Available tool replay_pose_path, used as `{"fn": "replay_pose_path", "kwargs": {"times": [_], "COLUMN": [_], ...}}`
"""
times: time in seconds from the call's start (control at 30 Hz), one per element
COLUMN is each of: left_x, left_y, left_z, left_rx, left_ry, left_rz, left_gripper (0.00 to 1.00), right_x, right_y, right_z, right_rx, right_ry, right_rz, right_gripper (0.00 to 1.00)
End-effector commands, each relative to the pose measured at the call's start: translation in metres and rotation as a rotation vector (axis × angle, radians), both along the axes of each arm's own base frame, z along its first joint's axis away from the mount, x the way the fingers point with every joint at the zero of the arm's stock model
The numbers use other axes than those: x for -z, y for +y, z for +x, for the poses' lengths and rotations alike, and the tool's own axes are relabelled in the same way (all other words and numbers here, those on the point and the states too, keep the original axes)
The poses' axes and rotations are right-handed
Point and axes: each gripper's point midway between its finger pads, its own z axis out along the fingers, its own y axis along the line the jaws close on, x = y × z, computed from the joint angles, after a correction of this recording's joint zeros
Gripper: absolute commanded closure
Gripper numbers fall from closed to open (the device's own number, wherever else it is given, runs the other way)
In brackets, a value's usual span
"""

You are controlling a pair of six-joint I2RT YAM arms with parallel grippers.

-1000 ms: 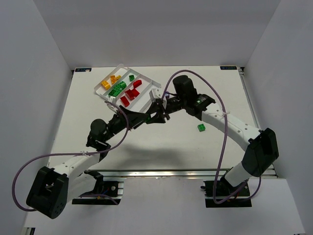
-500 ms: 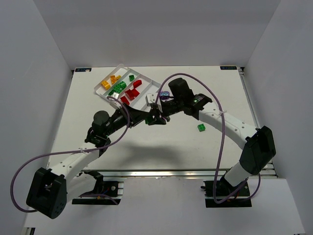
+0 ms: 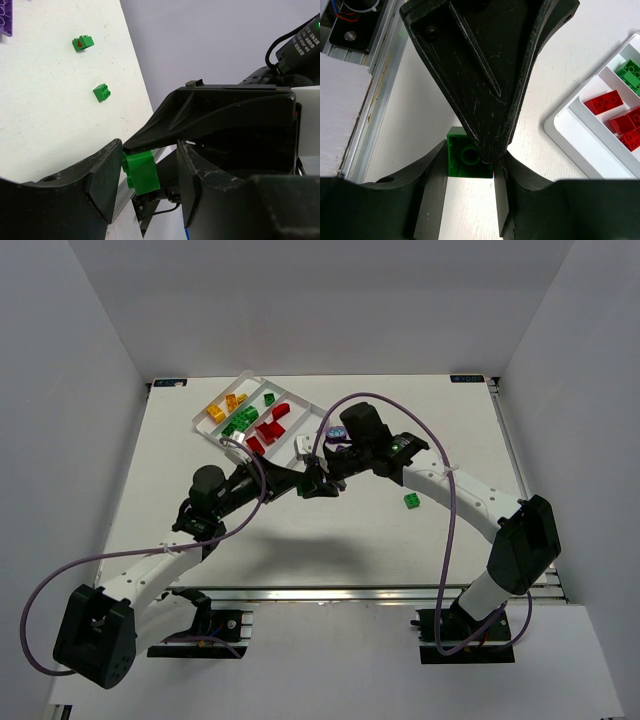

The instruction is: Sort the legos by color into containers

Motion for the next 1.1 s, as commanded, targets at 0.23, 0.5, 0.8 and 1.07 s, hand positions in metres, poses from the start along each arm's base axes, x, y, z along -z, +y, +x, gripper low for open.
{"fn": "replay_pose_path", "kwargs": {"times": [0.23,0.5,0.8,1.07], "left_x": [-0.014,-0.014,-0.006,0.000], "left_y": [-0.006,-0.009,-0.010,-0.010], "left_z": [-0.022,-0.030,-0.030,-0.027], "left_rx": [0.093,0.137,0.160,0.151], "left_ry": [-0.055,-0.078,-0.070,-0.049], "left_rz": [-0.013,-0.011,0.024,0.046], "left_gripper": [0.44,0.38,0.39,0.55], "right_x": [-0.028,-0.032,-0.034,-0.031], "right_y": [0.009,0.008,0.007,0.005], "right_z": [0.015,0.012,0.008,0.009], "right_rx": [0.024,0.007,-0.012,-0.005], "right_ry": [-0.092,-0.081,-0.086,-0.101], "right_rz": [0.065,0.081,0.091,0.081], "right_gripper": [0.87,0.86,0.85,0.84]}}
